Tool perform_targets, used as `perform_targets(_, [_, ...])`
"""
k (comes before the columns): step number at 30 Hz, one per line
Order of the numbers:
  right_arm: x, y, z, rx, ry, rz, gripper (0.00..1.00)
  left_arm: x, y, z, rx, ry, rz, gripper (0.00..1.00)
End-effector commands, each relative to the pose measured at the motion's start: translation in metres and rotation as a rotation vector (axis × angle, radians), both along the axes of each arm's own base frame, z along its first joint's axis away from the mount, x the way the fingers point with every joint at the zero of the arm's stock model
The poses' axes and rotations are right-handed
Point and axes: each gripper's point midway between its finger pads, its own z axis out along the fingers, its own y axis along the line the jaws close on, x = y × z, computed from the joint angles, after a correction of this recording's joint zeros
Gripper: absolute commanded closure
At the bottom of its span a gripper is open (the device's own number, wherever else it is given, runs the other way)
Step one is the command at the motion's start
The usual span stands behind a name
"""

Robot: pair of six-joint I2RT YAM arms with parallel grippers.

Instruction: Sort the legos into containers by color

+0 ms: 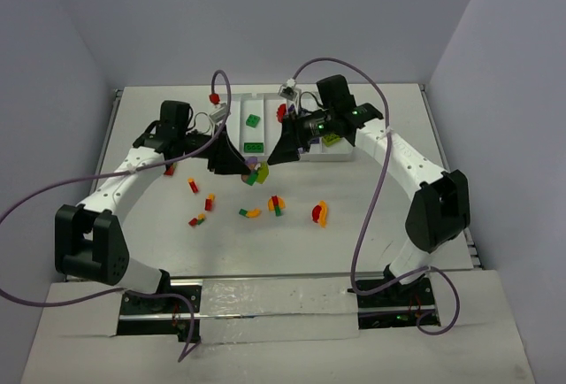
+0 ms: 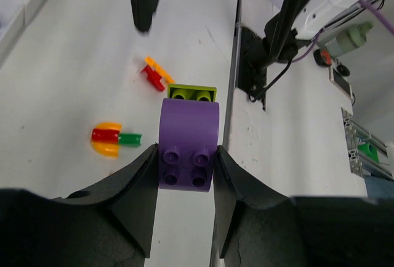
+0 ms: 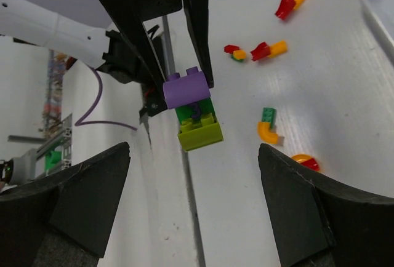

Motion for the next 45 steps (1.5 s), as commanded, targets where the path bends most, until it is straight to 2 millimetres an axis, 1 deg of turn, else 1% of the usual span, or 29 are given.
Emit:
perform_targets(1, [-0.009, 0.011, 0.007, 0.034, 0.014, 0.065, 0.09, 0.008, -0.008, 0.033, -0.101, -0.038, 0.010, 1.00])
perform_targets(4, [-0.017, 0.014, -0.001, 0.020, 0.030, 0.105, 0.10, 0.008, -0.010, 0.033, -0.115, -0.002, 0.010, 1.00])
perform_targets(6, [-0.022, 0.015, -0.001, 0.024, 0.029, 0.122, 0.12, 0.008, -0.011, 0.032, -0.117, -0.003, 0.012, 1.00])
perform_targets(8, [-0.026, 0.016, -0.001, 0.023, 0.013, 0.128, 0.19, 0.009, -0.011, 0.032, -0.118, -0.001, 0.012, 1.00])
perform_targets(14, [-0.022, 0.017, -0.007, 0.002, -0.002, 0.116, 0.26, 0.009, -0.013, 0.035, -0.129, 0.009, 0.002, 1.00])
perform_targets(16, [-0.020, 0.018, -0.007, 0.004, -0.007, 0.113, 0.28, 0.009, -0.014, 0.036, -0.130, 0.009, -0.002, 1.00])
perform_targets(18, [-0.019, 0.019, -0.005, 0.010, -0.010, 0.110, 0.33, 0.007, -0.015, 0.035, -0.130, 0.009, -0.006, 1.00])
perform_targets(20, [-0.018, 0.020, -0.004, 0.015, -0.014, 0.110, 0.40, 0.007, -0.015, 0.034, -0.129, 0.010, -0.009, 1.00])
perform_targets(21, [-0.019, 0.020, -0.003, 0.018, -0.016, 0.109, 0.48, 0.007, -0.015, 0.033, -0.128, 0.012, -0.007, 1.00])
perform_targets(25, [-0.019, 0.020, -0.002, 0.020, -0.018, 0.110, 0.61, 0.008, -0.015, 0.032, -0.124, 0.005, -0.007, 1.00])
perform_targets(26, [-0.020, 0.019, -0.003, 0.017, -0.014, 0.110, 0.67, 0.009, -0.015, 0.031, -0.122, 0.006, -0.003, 1.00])
perform_targets(27, [-0.021, 0.019, -0.004, 0.016, -0.013, 0.112, 0.70, 0.009, -0.015, 0.031, -0.122, 0.006, -0.003, 1.00])
perform_targets(29, [-0.022, 0.017, -0.007, 0.003, -0.004, 0.115, 0.88, 0.010, -0.015, 0.031, -0.124, 0.007, 0.002, 1.00])
perform_targets(31, [-0.024, 0.015, -0.011, -0.010, -0.003, 0.120, 1.00, 0.011, -0.013, 0.031, -0.126, 0.005, 0.007, 1.00])
perform_targets(34, [-0.029, 0.008, -0.023, -0.043, 0.015, 0.123, 1.00, 0.018, -0.008, 0.036, -0.130, -0.007, 0.024, 1.00])
perform_targets(37, [-0.030, -0.002, -0.035, -0.067, 0.026, 0.112, 1.00, 0.030, 0.003, 0.047, -0.137, -0.039, 0.057, 1.00])
perform_targets(40, [-0.030, -0.012, -0.041, -0.086, 0.045, 0.099, 1.00, 0.038, 0.011, 0.054, -0.140, -0.064, 0.079, 1.00])
perform_targets(43, [-0.021, -0.028, -0.048, -0.107, 0.059, 0.063, 1.00, 0.045, 0.018, 0.056, -0.139, -0.075, 0.100, 1.00])
perform_targets(45, [-0.005, -0.041, -0.056, -0.151, 0.043, 0.005, 1.00, 0.048, 0.020, 0.053, -0.128, -0.078, 0.117, 1.00])
